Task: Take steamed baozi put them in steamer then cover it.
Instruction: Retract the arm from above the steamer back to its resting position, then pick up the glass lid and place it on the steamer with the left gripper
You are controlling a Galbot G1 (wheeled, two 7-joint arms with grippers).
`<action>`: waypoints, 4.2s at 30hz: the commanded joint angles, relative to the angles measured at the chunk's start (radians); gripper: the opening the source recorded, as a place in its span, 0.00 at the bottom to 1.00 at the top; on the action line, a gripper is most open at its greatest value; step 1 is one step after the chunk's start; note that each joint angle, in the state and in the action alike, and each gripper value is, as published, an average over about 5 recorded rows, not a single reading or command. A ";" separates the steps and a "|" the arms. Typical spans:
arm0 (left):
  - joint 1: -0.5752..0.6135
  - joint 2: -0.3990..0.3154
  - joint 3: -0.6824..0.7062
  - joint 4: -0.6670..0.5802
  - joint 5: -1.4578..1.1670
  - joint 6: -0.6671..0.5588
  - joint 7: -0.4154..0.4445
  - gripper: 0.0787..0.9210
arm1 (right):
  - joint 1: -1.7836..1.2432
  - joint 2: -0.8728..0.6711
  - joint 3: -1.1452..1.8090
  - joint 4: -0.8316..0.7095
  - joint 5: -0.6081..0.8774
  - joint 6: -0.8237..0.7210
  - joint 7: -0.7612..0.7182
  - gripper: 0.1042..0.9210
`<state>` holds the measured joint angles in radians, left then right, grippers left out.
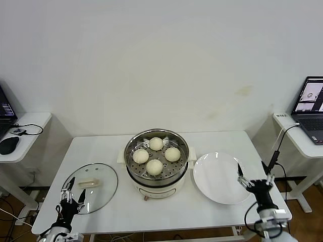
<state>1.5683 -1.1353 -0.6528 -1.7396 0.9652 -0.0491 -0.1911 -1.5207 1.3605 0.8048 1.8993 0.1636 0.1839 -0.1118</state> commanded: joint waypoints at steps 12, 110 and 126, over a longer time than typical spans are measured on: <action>-0.264 0.050 0.081 0.256 0.160 0.005 0.027 0.88 | -0.112 0.102 0.109 0.001 -0.011 0.036 0.005 0.88; -0.821 -0.176 0.817 -0.059 0.373 0.654 0.574 0.08 | -0.096 0.219 -0.030 -0.128 -0.476 0.172 0.133 0.88; -0.780 -0.237 0.791 -0.017 0.422 0.652 0.579 0.08 | -0.102 0.219 -0.041 -0.140 -0.487 0.180 0.132 0.88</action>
<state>0.7947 -1.3094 0.1156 -1.7885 1.3298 0.5910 0.3647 -1.6226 1.5778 0.7696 1.7649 -0.3110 0.3617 0.0171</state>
